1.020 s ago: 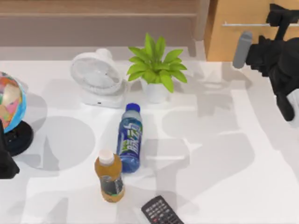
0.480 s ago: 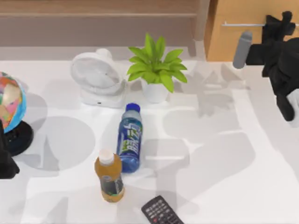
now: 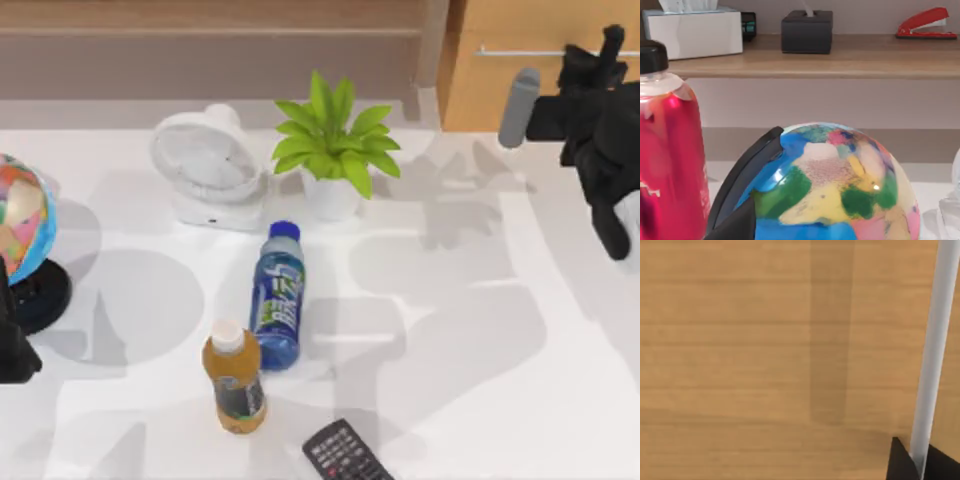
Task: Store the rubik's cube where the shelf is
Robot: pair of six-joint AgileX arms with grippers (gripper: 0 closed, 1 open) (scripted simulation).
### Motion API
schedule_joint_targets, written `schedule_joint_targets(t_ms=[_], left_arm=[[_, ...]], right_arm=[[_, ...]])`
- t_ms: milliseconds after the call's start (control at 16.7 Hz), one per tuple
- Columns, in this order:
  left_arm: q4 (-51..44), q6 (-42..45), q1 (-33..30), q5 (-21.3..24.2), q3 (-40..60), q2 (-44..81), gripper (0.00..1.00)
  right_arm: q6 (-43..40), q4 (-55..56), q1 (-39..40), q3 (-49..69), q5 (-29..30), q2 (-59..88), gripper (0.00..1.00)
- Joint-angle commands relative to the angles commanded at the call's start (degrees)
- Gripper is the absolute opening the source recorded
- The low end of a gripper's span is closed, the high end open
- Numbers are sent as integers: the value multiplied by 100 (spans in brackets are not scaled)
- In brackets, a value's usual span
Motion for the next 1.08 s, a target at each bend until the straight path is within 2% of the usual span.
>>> schedule_joint_targets(t_ms=[300,780,1080], left_arm=[[0,0,0,0,0,0,100],[0,0,0,0,0,0,100],[0,0,0,0,0,0,100]], right_arm=[[27,74,30,-102,34,-78,0],[28,867,212,-1615,178,-668,0],[28,905,211,-1643,189,-692,0]])
